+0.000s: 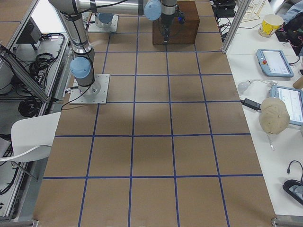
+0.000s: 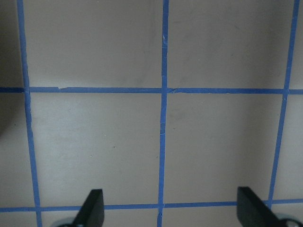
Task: Open drawer and put corn inside
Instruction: 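Carry the corn over the open drawer with the left gripper, then lower the corn into the drawer and open the left gripper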
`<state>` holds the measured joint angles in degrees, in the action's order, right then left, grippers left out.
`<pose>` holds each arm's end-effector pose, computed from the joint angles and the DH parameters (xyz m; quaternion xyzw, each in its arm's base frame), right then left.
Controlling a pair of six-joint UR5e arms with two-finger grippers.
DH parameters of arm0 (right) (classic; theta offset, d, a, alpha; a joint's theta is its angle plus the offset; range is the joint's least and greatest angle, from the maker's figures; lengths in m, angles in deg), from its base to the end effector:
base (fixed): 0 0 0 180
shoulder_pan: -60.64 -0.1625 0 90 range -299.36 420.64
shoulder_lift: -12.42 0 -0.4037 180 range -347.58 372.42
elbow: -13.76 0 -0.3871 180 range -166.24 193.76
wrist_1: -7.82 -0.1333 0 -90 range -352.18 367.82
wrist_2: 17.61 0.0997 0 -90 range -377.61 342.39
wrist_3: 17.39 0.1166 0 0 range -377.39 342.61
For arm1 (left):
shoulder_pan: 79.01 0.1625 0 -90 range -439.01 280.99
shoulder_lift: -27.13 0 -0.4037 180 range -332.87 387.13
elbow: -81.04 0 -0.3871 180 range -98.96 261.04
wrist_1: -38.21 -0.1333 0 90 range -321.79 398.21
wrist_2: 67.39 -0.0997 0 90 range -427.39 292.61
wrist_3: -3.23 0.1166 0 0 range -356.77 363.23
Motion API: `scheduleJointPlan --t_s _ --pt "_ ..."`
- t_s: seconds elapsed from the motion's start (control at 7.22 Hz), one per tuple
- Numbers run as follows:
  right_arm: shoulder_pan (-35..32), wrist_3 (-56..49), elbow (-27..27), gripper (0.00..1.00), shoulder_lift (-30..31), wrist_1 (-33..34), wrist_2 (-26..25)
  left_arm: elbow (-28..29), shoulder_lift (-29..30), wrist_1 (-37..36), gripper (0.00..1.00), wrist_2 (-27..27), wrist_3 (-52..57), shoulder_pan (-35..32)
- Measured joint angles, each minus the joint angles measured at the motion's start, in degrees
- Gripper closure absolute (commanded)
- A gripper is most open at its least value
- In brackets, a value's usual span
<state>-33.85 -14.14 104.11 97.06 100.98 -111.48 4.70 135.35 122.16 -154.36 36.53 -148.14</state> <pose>0.1655 -0.5059 0.4053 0.0116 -0.9991 -0.0199 0.0352 0.0887 -0.6241 0.4014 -0.1086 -0.9937 0.0236 0.0176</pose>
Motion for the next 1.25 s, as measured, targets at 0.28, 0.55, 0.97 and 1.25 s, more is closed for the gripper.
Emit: scheduleJointPlan --t_s 0.28,0.55,0.97,1.25 --pt "0.00 0.00 0.00 0.00 0.00 -0.04 0.00 -0.70 0.89 0.48 1.00 4.04 -5.26 -1.42" --pt "0.00 0.00 0.00 0.00 0.00 -0.07 0.00 -2.96 1.92 0.51 1.00 5.50 -5.60 -1.20" --pt "0.00 0.00 0.00 0.00 0.00 -0.08 0.00 -4.63 3.87 -0.04 0.95 6.37 -5.19 -1.02" --pt "0.00 0.00 0.00 0.00 0.00 -0.04 0.00 -4.58 5.50 -0.23 0.47 6.57 -4.95 -1.01"
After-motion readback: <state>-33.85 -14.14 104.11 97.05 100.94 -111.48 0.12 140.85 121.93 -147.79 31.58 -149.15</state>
